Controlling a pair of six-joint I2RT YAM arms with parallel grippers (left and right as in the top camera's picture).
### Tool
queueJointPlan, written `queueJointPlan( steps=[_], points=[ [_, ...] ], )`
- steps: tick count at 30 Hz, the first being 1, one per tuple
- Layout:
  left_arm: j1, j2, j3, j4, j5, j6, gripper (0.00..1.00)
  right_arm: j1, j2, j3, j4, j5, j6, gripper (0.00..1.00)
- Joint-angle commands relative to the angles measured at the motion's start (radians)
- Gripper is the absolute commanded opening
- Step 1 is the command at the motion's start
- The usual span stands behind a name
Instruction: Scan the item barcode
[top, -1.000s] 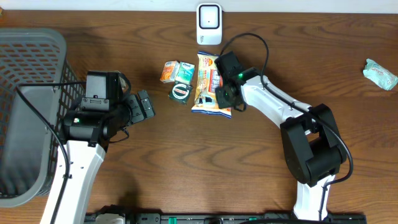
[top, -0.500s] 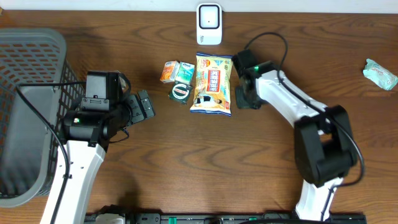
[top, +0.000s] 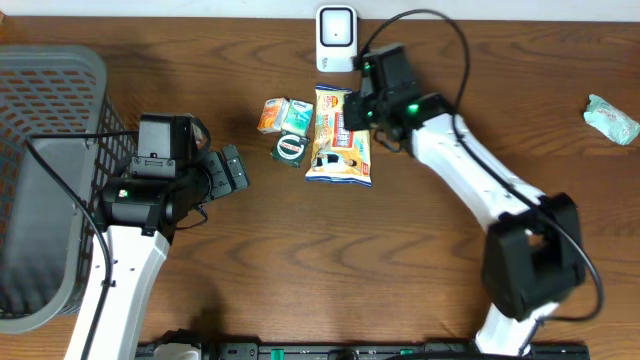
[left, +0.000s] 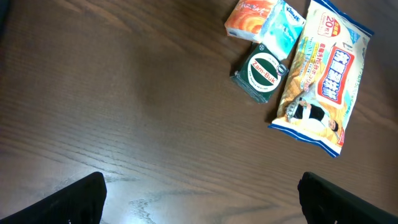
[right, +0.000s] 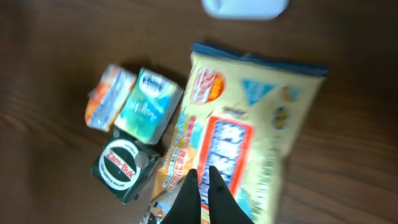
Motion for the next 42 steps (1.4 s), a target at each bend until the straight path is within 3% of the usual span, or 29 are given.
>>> queueJointPlan(
  steps=[1,11,22,29,32,35,36,42],
  points=[
    [0.006,0.002,0.009,-0.002,-0.013,0.003,0.98,0.033,0.099,-0.003,0.013,-0.024,0.007,0.01],
    [0.006,0.002,0.009,-0.002,-0.013,0.003,0.98,0.026,0.199,-0.003,-0.113,0.023,0.007,0.01],
    [0.006,0.002,0.009,-0.002,-0.013,0.003,0.98,-0.046,0.12,-0.003,-0.418,0.402,0.007,0.01],
    [0.006,0.002,0.009,-0.003,-0.013,0.003,0.98,-0.039,0.048,-0.003,-0.415,0.32,-0.081,0.01],
    [0.006,0.002,0.009,-0.002,-0.013,0.003,0.98,-0.013,0.024,-0.003,-0.382,0.291,-0.155,0.13],
    [0.006,0.002,0.009,-0.002,-0.013,0.003,0.98,0.023,0.022,-0.003,-0.353,0.289,-0.221,0.57],
    [0.006,0.002,0.009,-0.002,-0.013,0.003,0.98,0.035,0.024,-0.003,-0.35,0.289,-0.241,0.67],
    [0.006,0.002,0.009,-0.002,-0.013,0.003,0.97,0.086,0.049,-0.004,-0.351,0.336,-0.289,0.77]
  ],
)
